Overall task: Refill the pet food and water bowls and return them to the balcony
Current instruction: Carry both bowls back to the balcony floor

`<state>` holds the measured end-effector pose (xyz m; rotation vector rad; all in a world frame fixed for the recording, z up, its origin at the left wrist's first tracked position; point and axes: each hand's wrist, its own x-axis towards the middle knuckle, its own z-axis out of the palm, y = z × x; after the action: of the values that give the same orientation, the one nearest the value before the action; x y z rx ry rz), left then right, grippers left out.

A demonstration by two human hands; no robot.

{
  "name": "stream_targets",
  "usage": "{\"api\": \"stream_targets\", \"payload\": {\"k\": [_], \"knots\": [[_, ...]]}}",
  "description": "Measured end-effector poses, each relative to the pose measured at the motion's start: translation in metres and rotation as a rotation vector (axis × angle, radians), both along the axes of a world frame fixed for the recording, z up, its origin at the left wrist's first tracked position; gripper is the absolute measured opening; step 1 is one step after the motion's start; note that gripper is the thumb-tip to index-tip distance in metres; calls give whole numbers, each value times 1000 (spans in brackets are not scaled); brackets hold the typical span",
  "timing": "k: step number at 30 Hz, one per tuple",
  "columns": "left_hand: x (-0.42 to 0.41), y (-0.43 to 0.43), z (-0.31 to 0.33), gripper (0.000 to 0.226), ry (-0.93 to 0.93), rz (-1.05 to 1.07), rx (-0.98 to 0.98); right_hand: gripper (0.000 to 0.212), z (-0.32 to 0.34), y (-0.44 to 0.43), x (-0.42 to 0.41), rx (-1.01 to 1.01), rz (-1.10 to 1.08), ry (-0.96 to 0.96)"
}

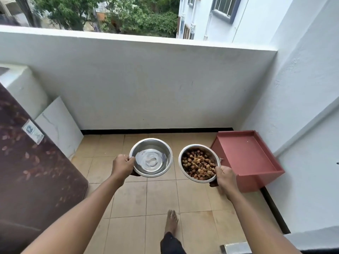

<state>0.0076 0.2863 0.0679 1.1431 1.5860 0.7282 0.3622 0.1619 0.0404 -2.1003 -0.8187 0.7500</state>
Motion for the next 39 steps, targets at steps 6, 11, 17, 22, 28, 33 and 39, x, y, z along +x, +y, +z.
{"api": "stream_targets", "payload": {"k": [6,11,17,22,28,33,39], "knots": [[27,63,-16,31,-6,6,-21,33,-24,66,29,-9,-12,44],[62,119,-32,32,30,27,-33,29,-37,126,59,-57,31,79],[99,185,-49,33,57,29,-59,24,-51,200,100,-132,56,97],[122,237,-67,26,65,4,-91,23,-79,250,132,-193,50,101],[148,307,-96,30,66,-34,-145,21,-118,307,163,-244,59,91],[169,356,-127,28,89,-52,-179,19,-147,350,176,-296,30,126],[191,405,-185,25,68,-90,-250,17,-203,395,192,-339,5,213]]}}
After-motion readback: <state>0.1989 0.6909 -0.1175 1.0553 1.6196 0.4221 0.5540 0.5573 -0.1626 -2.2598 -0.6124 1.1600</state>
